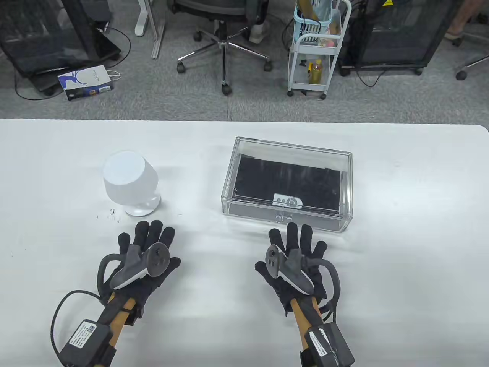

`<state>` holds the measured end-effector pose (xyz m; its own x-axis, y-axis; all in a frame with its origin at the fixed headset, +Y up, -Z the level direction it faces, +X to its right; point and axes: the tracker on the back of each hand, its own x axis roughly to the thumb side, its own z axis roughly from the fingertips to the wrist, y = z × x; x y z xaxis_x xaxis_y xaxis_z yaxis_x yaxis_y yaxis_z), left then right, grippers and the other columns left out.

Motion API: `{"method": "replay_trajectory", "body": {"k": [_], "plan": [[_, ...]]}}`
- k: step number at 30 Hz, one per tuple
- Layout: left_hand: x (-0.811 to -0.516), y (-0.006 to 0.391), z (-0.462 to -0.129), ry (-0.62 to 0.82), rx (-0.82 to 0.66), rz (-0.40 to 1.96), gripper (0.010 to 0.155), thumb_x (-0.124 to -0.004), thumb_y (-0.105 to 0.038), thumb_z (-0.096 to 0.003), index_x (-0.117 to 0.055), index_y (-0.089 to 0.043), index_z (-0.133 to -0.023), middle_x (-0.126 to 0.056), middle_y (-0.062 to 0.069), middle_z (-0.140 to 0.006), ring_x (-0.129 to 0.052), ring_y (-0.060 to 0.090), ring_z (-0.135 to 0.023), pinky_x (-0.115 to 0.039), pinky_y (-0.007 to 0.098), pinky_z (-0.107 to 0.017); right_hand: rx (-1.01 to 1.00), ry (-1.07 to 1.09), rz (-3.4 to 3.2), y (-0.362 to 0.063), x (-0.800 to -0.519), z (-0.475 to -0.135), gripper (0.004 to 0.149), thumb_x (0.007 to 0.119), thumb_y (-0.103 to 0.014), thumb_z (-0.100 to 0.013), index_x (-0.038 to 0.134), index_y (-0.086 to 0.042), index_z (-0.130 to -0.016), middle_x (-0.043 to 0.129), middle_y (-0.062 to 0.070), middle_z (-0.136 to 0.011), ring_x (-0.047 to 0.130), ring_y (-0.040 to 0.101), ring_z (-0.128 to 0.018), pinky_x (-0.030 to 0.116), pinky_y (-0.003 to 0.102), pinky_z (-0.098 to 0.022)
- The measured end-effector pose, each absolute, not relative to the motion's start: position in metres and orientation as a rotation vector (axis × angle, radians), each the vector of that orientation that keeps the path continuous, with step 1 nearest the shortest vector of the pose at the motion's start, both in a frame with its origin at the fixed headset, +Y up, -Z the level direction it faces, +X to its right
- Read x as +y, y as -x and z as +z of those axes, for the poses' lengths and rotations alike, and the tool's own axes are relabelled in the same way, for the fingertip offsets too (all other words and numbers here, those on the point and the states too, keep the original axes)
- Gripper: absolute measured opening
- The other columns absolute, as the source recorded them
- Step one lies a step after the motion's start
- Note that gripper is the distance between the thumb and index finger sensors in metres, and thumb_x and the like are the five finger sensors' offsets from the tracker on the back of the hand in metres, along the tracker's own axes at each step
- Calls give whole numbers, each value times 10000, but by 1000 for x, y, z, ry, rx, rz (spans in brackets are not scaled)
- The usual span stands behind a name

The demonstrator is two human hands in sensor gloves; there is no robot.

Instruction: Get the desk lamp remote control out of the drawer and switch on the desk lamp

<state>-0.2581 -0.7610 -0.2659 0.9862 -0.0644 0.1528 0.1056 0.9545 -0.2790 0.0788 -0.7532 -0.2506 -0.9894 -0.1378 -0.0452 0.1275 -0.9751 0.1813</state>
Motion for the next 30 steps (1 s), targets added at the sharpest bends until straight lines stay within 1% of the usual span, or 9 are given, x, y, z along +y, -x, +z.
{"method": "replay_trajectory", "body": {"k": [7, 8, 10, 11, 13, 14, 18, 23, 30], "plan": [[-760, 258, -265, 294, -138, -93, 752, -384, -725, -407, -78, -467, -1044, -25, -72, -1202, -46, 289, -1158, -172, 684, -744, -219, -115, -3037, -80, -745, -252, 873, 467, -860, -334, 145, -468, -1044, 139, 0, -1190, 193, 345, -1129, 368, 641, -783], [-760, 258, -265, 293, -141, -93, 752, -383, -725, -408, -77, -467, -1044, -26, -72, -1203, -45, 288, -1159, -173, 685, -744, -189, -131, -3051, -83, -742, -252, 872, 476, -858, -335, 167, -464, -1049, 178, 14, -1196, 248, 344, -1136, 410, 633, -784], [-761, 257, -265, 293, -145, -98, 751, -383, -725, -408, -77, -468, -1044, -24, -73, -1203, -44, 288, -1159, -170, 684, -745, -148, -184, -3076, -89, -738, -253, 869, 493, -853, -339, 221, -449, -1058, 354, 6, -1203, 491, 321, -1130, 553, 586, -766], [-762, 256, -265, 296, -146, -100, 752, -384, -725, -408, -77, -467, -1045, -24, -72, -1203, -46, 288, -1159, -171, 684, -745, -146, -206, -3093, -91, -738, -254, 875, 506, -851, -339, 256, -429, -1064, 466, 9, -1188, 609, 301, -1100, 626, 535, -748], [-764, 255, -266, 302, -146, -110, 750, -384, -724, -408, -78, -469, -1043, -25, -72, -1203, -45, 286, -1159, -171, 683, -745, -137, -264, -3137, -97, -737, -256, 884, 551, -840, -343, 316, -396, -1070, 535, 14, -1165, 724, 286, -1037, 701, 472, -704], [-765, 255, -266, 305, -146, -116, 750, -384, -724, -408, -78, -469, -1043, -25, -72, -1203, -45, 286, -1159, -169, 684, -745, -121, -286, -3136, -99, -736, -257, 888, 569, -838, -337, 369, -375, -1068, 625, 7, -1128, 805, 260, -981, 745, 434, -666], [-766, 256, -267, 303, -140, -129, 751, -384, -724, -407, -76, -470, -1042, -23, -75, -1203, -44, 285, -1159, -166, 684, -745, -39, -442, -3096, -109, -730, -265, 850, 644, -835, -324, 561, -340, -1010, 870, -47, -933, 999, 146, -699, 853, 268, -451], [-764, 263, -271, 300, -123, -109, 752, -386, -724, -405, -77, -472, -1042, -25, -75, -1203, -45, 285, -1159, -164, 684, -746, -21, -604, -3142, -113, -732, -282, 787, 718, -817, -324, 711, -307, -924, 989, -54, -755, 1053, 88, -467, 864, 202, -287], [-768, 273, -276, 314, -93, -115, 751, -387, -723, -405, -74, -474, -1040, -21, -76, -1203, -14, 286, -1160, -157, 686, -744, -202, -838, -2979, -98, -739, -320, 857, 645, -894, -314, 734, -278, -905, 1012, -63, -704, 1057, 54, -400, 863, 162, -250]]}}
